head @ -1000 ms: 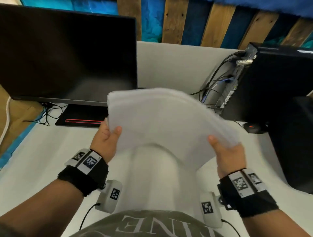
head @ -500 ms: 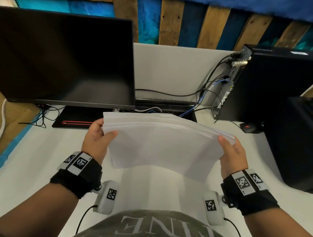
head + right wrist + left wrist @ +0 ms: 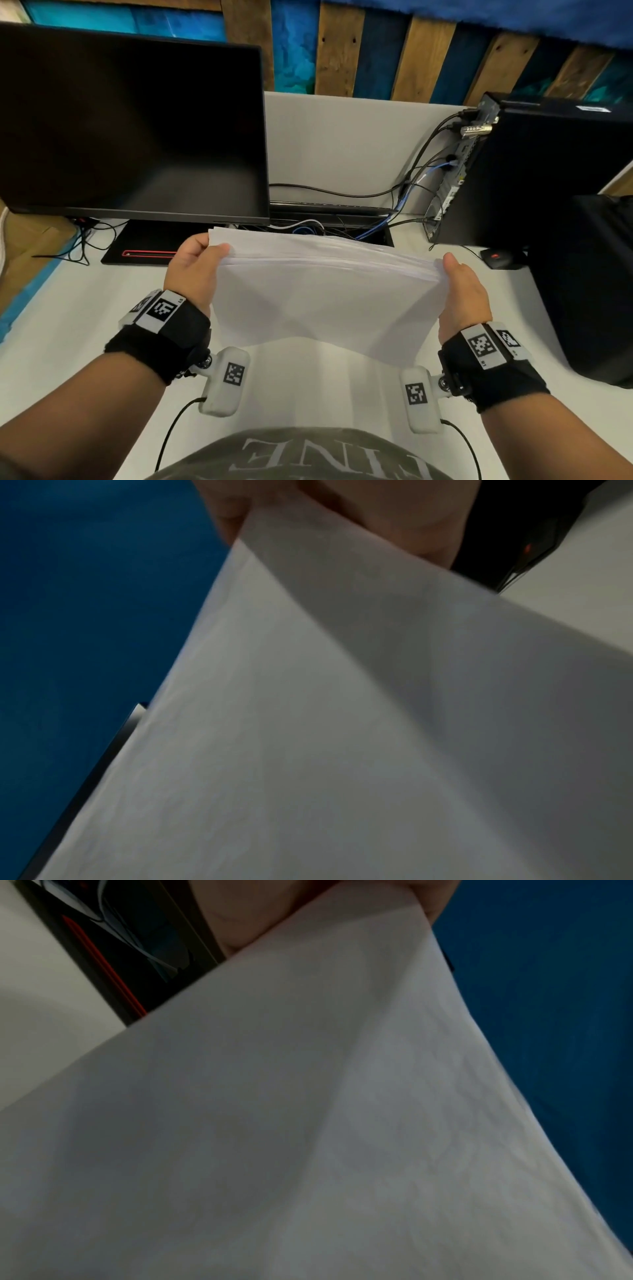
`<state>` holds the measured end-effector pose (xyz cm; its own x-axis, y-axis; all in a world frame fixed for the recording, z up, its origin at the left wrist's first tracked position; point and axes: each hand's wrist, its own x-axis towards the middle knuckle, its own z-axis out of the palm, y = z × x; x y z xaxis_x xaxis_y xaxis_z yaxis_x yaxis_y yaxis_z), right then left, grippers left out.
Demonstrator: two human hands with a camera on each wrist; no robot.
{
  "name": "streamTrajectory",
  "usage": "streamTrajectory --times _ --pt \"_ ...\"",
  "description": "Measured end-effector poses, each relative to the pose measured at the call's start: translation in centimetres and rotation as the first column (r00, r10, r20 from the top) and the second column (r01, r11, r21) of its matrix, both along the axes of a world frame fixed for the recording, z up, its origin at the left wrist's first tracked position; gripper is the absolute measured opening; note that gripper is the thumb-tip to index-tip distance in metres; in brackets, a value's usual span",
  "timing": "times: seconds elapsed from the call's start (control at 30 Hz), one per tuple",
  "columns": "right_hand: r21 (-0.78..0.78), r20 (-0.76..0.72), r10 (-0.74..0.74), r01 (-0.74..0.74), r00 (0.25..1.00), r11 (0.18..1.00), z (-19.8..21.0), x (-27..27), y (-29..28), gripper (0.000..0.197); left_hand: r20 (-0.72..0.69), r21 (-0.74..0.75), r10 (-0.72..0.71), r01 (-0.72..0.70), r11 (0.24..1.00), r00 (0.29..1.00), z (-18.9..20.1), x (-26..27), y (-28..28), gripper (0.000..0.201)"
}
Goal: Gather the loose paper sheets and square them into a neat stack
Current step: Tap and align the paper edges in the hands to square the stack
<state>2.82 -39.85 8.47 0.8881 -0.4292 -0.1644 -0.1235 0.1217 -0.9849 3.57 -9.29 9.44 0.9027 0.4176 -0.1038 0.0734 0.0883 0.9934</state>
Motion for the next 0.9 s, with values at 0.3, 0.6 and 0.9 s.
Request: streamTrajectory --times 0.3,0.6,0.9 --pt "-0.007 0.008 0.086 -0.086 0.996 0.996 -1.2 -2.2 0.8 0.023 -0.078 0.145 -0.080 0.091 0.985 0.994 -1.0 -1.2 -0.6 0.032" --pt "0.088 0.123 0.140 -0.151 0.982 0.985 -1.3 -2.9 0.4 0.049 0.040 0.089 -0.026 0.022 0.996 0.999 1.1 -1.3 -1.0 0.014" --pt "0.076 0.011 -0.014 0.013 1.000 0.997 0.8 -1.6 0.8 0.024 0.058 0.016 0.052 -0.053 0.998 0.997 1.0 0.4 -1.0 0.026"
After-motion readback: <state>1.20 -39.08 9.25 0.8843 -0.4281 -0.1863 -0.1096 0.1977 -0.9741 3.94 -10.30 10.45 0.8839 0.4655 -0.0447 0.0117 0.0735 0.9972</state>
